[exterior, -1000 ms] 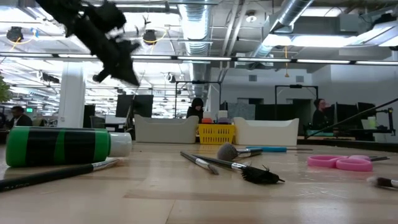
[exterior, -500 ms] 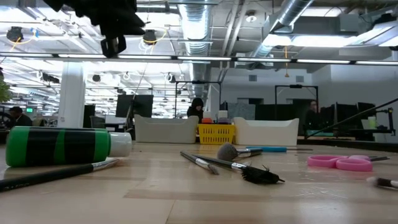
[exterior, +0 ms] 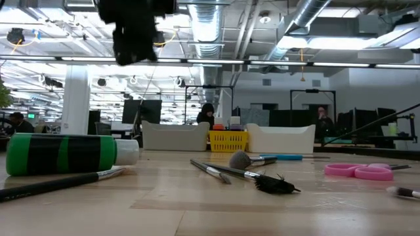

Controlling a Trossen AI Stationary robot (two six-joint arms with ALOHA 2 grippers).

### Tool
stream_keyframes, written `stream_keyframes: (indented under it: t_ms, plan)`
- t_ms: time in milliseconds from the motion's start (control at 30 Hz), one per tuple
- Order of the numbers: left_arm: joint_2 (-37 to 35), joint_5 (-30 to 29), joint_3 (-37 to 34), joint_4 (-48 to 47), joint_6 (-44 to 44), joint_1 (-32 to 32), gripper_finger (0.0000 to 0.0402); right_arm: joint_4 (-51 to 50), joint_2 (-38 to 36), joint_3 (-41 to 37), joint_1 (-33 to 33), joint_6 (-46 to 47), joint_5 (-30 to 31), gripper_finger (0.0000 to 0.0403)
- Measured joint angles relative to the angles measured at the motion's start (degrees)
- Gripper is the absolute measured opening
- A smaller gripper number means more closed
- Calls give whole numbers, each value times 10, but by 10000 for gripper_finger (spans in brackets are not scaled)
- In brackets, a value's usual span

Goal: Pick & Place Paint Supplies
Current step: Put the green paint bottle into the yellow bin

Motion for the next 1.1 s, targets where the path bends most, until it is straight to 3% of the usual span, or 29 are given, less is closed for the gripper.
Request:
stream_keyframes:
  t_ms: [433,1100]
  plan:
    - [136,-11,15,-44,-5,-32,190,-50,0,0,0,-1,-1,283]
    - [167,-9,15,-17,-30,-33,208,-55,0,0,-19,-40,0,283]
